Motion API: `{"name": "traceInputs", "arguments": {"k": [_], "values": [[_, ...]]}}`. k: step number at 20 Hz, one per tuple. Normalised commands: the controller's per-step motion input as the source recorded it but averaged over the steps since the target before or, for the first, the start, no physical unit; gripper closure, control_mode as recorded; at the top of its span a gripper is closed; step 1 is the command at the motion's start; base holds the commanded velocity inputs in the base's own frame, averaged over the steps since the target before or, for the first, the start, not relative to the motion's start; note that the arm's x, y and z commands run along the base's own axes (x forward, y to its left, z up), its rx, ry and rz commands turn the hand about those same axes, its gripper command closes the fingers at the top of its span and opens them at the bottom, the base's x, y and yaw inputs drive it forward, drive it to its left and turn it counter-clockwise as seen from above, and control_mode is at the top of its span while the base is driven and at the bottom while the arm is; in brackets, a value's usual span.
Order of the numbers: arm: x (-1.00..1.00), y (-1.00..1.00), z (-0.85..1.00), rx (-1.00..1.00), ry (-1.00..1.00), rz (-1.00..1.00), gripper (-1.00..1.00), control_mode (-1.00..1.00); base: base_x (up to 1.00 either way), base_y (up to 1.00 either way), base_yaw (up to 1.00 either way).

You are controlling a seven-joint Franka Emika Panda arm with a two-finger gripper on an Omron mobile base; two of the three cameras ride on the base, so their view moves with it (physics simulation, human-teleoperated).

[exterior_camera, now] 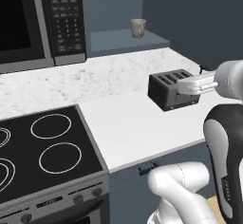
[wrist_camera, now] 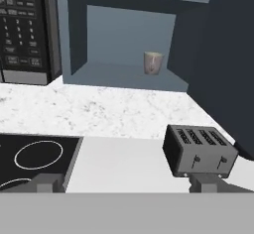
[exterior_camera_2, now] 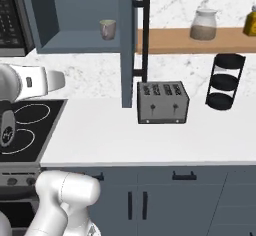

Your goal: Gather all objects into one cabinet and sort the glasses and bowls to opposite sides.

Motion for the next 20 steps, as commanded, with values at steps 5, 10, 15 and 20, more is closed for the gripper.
{"name": "traceInputs", "arguments": {"k": [5, 10, 15, 20], "values": [[0.0, 0.0, 0.0, 0.0, 0.0, 0.0, -1.0, 1.0, 0.32, 0.52, -0.18], [0.0, 0.0, 0.0, 0.0, 0.0, 0.0, -1.0, 1.0, 0.32, -0.42, -0.17], [0.0, 0.0, 0.0, 0.0, 0.0, 0.0, -1.0, 1.0, 0.51, 0.19, -0.21], [0.0, 0.0, 0.0, 0.0, 0.0, 0.0, -1.0, 1.0, 0.49, 0.14, -0.2]]}}
